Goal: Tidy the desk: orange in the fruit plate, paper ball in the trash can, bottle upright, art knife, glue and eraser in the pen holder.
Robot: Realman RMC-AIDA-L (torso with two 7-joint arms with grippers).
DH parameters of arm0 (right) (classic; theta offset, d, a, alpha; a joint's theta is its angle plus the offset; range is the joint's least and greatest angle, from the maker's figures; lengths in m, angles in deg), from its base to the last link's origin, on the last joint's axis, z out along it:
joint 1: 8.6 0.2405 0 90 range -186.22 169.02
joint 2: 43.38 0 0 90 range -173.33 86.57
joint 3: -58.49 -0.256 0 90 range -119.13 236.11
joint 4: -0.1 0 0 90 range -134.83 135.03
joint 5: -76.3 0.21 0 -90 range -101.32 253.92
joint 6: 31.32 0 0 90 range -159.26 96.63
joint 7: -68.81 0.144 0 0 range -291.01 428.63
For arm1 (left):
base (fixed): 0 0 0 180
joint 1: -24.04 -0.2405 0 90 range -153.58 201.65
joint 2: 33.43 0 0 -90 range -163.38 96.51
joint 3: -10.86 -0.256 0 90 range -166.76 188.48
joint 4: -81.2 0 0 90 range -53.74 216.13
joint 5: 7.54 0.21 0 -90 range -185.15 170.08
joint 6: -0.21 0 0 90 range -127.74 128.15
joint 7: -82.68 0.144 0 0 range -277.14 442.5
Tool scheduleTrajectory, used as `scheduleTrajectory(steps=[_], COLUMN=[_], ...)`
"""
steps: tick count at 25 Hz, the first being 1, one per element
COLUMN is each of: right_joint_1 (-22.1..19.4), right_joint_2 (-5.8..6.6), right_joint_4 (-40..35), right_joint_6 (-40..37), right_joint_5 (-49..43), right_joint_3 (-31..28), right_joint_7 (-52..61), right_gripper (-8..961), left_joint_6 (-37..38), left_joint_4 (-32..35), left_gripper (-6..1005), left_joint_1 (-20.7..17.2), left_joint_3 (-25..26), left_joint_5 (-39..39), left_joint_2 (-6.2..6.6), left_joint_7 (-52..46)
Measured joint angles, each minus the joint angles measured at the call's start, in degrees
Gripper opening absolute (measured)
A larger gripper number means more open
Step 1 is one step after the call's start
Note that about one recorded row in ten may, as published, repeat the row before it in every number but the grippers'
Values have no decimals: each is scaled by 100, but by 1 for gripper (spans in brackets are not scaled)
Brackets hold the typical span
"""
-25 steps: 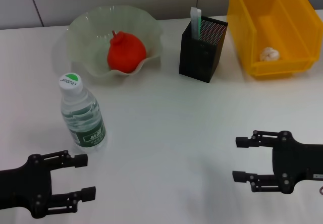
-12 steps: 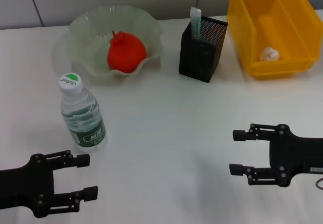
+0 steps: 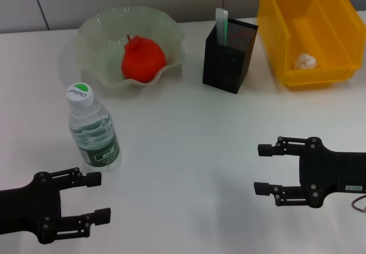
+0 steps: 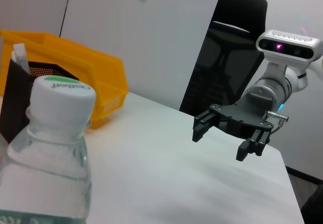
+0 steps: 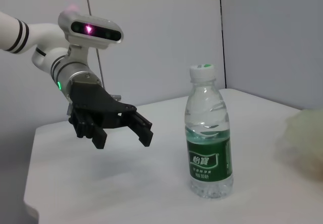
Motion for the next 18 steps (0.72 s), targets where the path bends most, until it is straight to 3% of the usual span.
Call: scheduleTrajectory(steps=[18], right_joint_1=[100], right_joint_2=[-5], right_joint_4=[0], right_joint_6=[17], right_joint_5=[17], right_joint_3=[-8], right_joint_7=[-1], right_gripper=[733], left_joint_6=[-9], left_joint_4=[30], left_gripper=[770], left_joint_1=[9], left_joint_3=[26], left_joint_5=[-1], left_joint_2=[3], left_joint_7=[0])
